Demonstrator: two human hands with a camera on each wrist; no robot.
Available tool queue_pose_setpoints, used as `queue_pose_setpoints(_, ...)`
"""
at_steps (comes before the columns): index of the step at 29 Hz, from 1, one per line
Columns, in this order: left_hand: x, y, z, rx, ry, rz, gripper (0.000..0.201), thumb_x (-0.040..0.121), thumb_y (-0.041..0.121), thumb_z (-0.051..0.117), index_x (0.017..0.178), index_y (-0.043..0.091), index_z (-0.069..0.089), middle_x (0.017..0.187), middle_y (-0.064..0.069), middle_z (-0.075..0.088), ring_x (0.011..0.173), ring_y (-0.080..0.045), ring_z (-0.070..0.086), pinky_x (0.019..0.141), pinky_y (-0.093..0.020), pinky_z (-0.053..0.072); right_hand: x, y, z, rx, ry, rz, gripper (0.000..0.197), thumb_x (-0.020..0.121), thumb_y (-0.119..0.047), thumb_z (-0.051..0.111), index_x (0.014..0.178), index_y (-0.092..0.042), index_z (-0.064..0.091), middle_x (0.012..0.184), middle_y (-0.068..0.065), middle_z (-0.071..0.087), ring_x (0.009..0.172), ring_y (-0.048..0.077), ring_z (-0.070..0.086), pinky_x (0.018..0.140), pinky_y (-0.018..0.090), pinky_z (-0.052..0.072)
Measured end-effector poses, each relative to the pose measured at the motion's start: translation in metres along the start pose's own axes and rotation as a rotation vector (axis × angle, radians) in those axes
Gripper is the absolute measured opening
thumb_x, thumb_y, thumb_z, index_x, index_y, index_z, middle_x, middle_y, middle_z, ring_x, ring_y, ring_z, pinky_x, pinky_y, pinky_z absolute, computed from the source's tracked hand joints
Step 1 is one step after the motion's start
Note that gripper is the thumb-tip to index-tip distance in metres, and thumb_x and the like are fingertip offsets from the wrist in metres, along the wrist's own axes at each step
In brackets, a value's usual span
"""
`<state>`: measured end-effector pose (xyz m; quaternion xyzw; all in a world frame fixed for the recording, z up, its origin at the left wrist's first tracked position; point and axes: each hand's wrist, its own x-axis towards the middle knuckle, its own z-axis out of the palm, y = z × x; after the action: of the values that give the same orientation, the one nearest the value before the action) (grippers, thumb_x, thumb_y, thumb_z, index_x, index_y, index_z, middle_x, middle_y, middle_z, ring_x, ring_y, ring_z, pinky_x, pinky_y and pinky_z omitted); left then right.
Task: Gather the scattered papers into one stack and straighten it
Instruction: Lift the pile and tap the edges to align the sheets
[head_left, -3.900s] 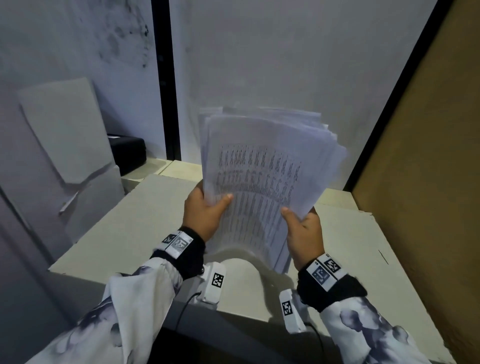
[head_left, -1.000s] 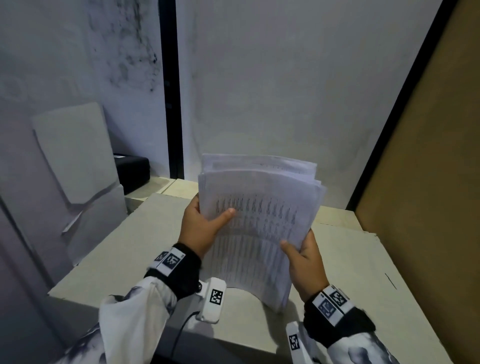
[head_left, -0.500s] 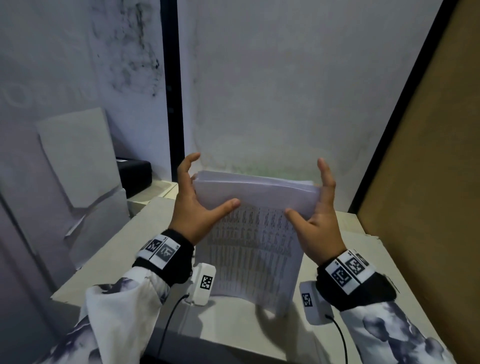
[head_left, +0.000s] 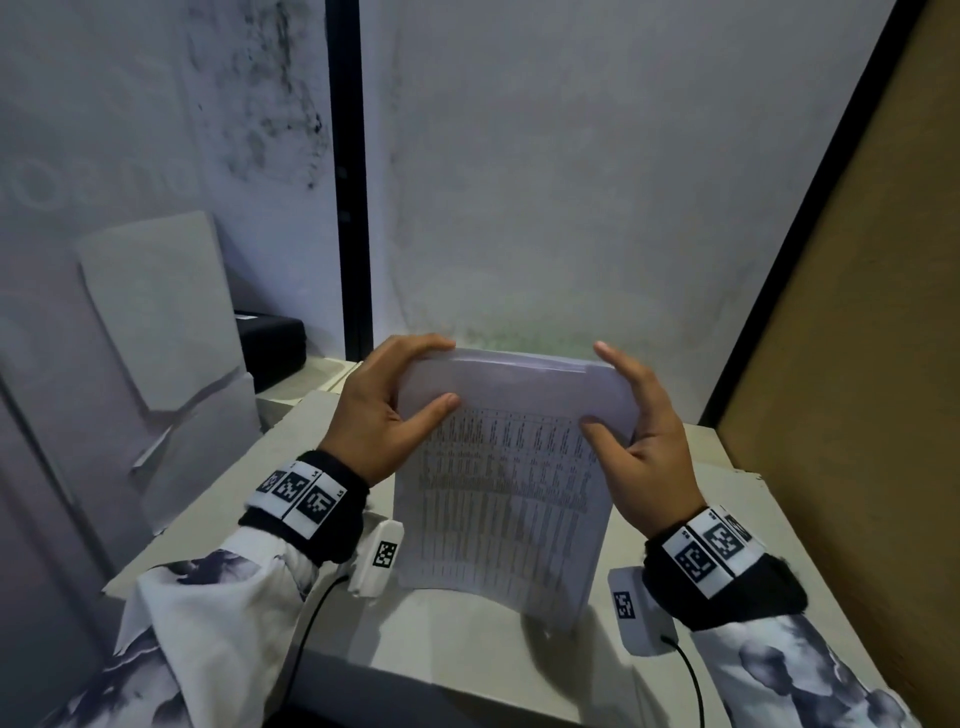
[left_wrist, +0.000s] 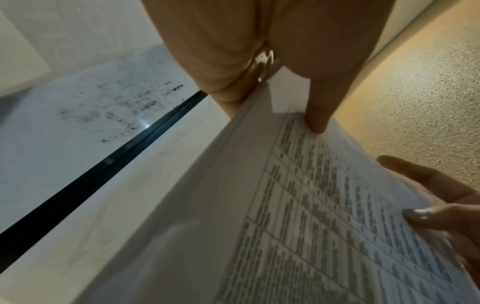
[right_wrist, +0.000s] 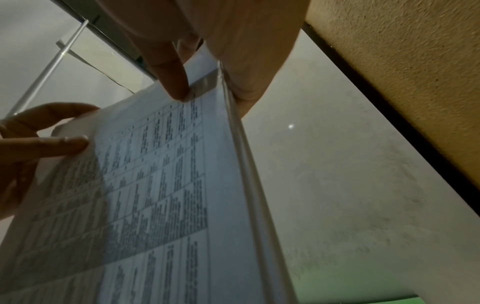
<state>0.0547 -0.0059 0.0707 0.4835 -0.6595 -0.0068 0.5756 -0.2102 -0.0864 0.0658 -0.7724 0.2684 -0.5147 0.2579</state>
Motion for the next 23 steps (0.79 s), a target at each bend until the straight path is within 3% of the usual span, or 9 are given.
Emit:
queue_pose_setpoints(3,0.002,0.001,0.000,0.001,-0.006,-0.019,0.043,0.084,0.026,0.075,0.123,0.025,0.056,0.119,0.004,0.056,0.102,-0.024,0.061,0.071,-0.047,0.060,-0.001,0.000,-0.001,0.006,-0.012,-0.007,0.060,0.091,-0.003,0.067,0.137,-0.037,0.051,0.126,-0.012,0.049,0.107,0.013,0.057,0.079,0.047,0.062)
queue_pose_setpoints(6,0.003,0.001,-0.001,0.022,-0.010,0.021,0.039,0.086,0.023,0.073,0.121,0.024,0.057,0.120,0.002,0.056,0.105,-0.022,0.060,0.076,-0.048,0.059,0.000,-0.001,-0.002,-0.012,-0.009,-0.023,0.059,0.090,-0.002,0.067,0.134,-0.039,0.053,0.122,-0.010,0.051,0.106,0.007,0.056,0.079,0.047,0.062)
queue_pose_setpoints(9,0.001,-0.001,-0.002,-0.037,0.000,-0.041,0.041,0.085,0.031,0.072,0.122,0.032,0.054,0.126,0.000,0.054,0.105,-0.028,0.062,0.068,-0.048,0.062,0.001,0.004,-0.003,0.035,-0.016,0.035,0.062,0.089,-0.008,0.068,0.139,-0.039,0.048,0.123,-0.001,0.050,0.106,0.027,0.060,0.076,0.050,0.063)
queue_pose_setpoints(11,0.000,0.001,-0.003,-0.068,0.010,-0.082,0.040,0.084,0.035,0.072,0.120,0.036,0.054,0.126,0.001,0.055,0.104,-0.028,0.064,0.063,-0.046,0.063,-0.001,0.002,-0.003,0.063,-0.029,0.031,0.060,0.090,-0.011,0.068,0.138,-0.040,0.049,0.125,-0.008,0.051,0.106,0.029,0.061,0.075,0.050,0.063)
queue_pose_setpoints(13,0.000,0.004,-0.004,-0.076,0.030,-0.090,0.040,0.083,0.036,0.072,0.119,0.034,0.055,0.123,0.005,0.056,0.101,-0.025,0.066,0.061,-0.043,0.063,-0.003,-0.004,-0.003,0.144,-0.020,0.044,0.067,0.089,-0.007,0.071,0.138,-0.044,0.044,0.119,-0.017,0.054,0.101,0.025,0.067,0.074,0.044,0.065)
queue_pose_setpoints(16,-0.003,0.007,-0.003,-0.101,0.045,-0.134,0.052,0.083,0.033,0.074,0.127,0.038,0.047,0.118,0.021,0.058,0.095,-0.015,0.069,0.062,-0.036,0.064,-0.007,0.003,-0.002,0.341,0.027,0.224,0.087,0.080,-0.002,0.080,0.144,-0.040,0.037,0.115,-0.001,0.062,0.099,0.017,0.071,0.079,0.033,0.063)
queue_pose_setpoints(18,-0.014,-0.001,0.005,-0.137,0.019,-0.267,0.070,0.080,0.031,0.080,0.136,0.039,0.039,0.117,0.021,0.058,0.098,-0.009,0.068,0.070,-0.031,0.063,-0.014,0.015,0.005,0.411,-0.018,0.380,0.072,0.074,-0.009,0.085,0.136,-0.021,0.052,0.118,0.009,0.071,0.108,0.026,0.072,0.086,0.042,0.063)
queue_pose_setpoints(20,-0.030,-0.009,0.019,-0.234,-0.006,-0.445,0.082,0.070,0.036,0.085,0.137,0.034,0.040,0.120,0.009,0.063,0.108,-0.013,0.067,0.083,-0.036,0.061,-0.027,0.026,0.016,0.410,-0.059,0.471,0.043,0.078,-0.007,0.080,0.119,-0.012,0.067,0.113,0.012,0.077,0.108,0.032,0.073,0.092,0.053,0.059)
queue_pose_setpoints(23,-0.044,-0.012,0.037,-0.266,0.036,-0.541,0.051,0.077,0.026,0.083,0.121,0.029,0.056,0.112,0.004,0.071,0.104,-0.012,0.070,0.090,-0.046,0.060,-0.039,0.024,0.028,0.410,0.015,0.504,0.024,0.089,-0.003,0.070,0.112,-0.012,0.071,0.108,0.010,0.079,0.105,0.028,0.074,0.090,0.045,0.061)
